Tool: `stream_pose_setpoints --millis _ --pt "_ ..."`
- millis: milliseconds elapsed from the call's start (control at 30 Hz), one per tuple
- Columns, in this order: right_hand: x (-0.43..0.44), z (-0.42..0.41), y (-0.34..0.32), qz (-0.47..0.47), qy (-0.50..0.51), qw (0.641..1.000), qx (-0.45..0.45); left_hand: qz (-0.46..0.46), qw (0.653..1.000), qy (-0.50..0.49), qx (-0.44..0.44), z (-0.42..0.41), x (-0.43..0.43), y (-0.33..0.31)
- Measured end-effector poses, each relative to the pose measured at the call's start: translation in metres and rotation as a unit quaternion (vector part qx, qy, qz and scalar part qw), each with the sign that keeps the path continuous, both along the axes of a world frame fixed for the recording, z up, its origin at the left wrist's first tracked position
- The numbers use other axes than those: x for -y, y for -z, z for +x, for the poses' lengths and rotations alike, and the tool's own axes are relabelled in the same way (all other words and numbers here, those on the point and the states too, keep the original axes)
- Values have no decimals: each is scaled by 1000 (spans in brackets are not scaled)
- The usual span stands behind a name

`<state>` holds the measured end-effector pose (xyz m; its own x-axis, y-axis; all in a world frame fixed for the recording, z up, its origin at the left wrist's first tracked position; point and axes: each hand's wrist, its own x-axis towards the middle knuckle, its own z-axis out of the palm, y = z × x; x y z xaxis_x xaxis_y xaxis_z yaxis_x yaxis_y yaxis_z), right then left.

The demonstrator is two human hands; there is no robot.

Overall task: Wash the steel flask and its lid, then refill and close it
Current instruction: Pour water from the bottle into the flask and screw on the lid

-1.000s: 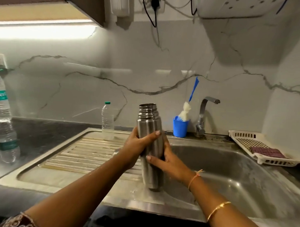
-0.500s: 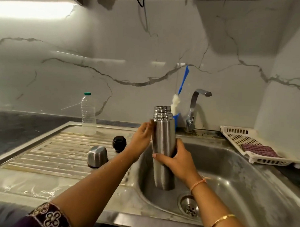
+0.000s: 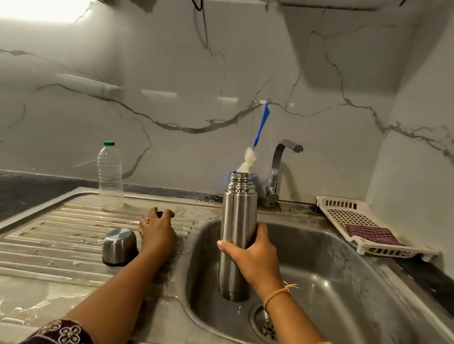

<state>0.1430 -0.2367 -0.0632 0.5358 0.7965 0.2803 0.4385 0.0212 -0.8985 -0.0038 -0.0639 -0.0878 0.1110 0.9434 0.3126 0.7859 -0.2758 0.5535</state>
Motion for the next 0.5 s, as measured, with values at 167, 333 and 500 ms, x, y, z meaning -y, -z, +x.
stream_pose_setpoints --millis 167,333,500 --pt "-1 0 1 -20 2 1000 21 32 974 35 219 7 19 -21" --pt "-2 -1 4 -43 -7 998 39 -32 835 187 516 28 49 -85" --pt "-2 -3 6 -58 8 997 57 -48 764 265 587 44 61 -100"
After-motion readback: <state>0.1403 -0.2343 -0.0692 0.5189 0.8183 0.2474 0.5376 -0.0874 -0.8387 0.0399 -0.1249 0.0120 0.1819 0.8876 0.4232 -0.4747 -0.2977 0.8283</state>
